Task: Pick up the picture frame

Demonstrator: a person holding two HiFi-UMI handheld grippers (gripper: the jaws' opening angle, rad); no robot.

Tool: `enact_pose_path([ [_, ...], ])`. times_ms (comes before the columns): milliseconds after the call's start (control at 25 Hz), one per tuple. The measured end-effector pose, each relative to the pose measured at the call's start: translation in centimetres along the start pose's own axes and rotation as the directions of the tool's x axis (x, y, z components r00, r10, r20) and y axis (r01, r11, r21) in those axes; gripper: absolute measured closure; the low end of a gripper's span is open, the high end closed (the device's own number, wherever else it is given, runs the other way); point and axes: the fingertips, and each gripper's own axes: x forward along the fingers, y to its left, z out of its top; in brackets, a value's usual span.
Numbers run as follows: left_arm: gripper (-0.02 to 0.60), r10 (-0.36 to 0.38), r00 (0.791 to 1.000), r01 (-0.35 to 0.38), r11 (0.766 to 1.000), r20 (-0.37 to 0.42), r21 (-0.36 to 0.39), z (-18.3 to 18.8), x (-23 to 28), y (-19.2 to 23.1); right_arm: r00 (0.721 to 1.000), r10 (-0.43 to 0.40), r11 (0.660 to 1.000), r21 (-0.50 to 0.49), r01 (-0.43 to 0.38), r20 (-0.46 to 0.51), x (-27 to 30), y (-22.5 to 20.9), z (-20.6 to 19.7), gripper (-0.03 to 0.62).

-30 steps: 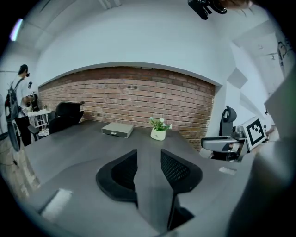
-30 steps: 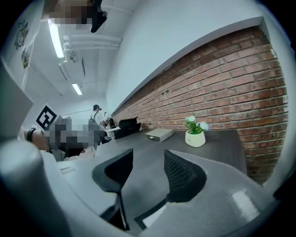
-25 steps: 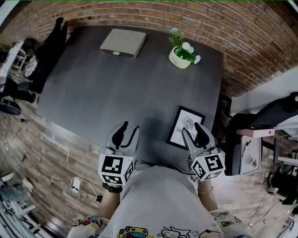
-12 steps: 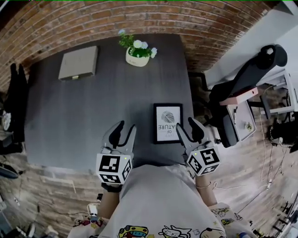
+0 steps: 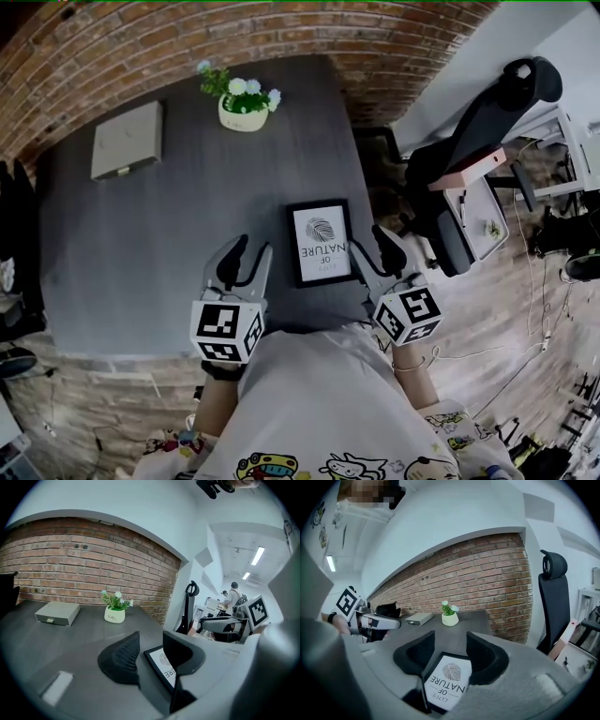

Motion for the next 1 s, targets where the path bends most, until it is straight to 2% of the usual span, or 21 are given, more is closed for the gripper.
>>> enact_pose_path([
  [360, 0.416, -0.008, 0.999, 0.008, 1.000, -0.039, -0.008, -1.8, 1.0, -1.1, 0.998, 0.025, 1.000, 0.001, -0.025, -0.058, 0.1, -0.4, -2.2, 0.385],
  [1000, 0.417, -0.064, 0.980, 0.059, 0.998, -0.188, -0.029, -7.0, 6.8, -3.2, 0.986, 0.044, 0.991, 0.135, -0.022, -0.161, 2.2, -3.8, -7.9, 0.387],
])
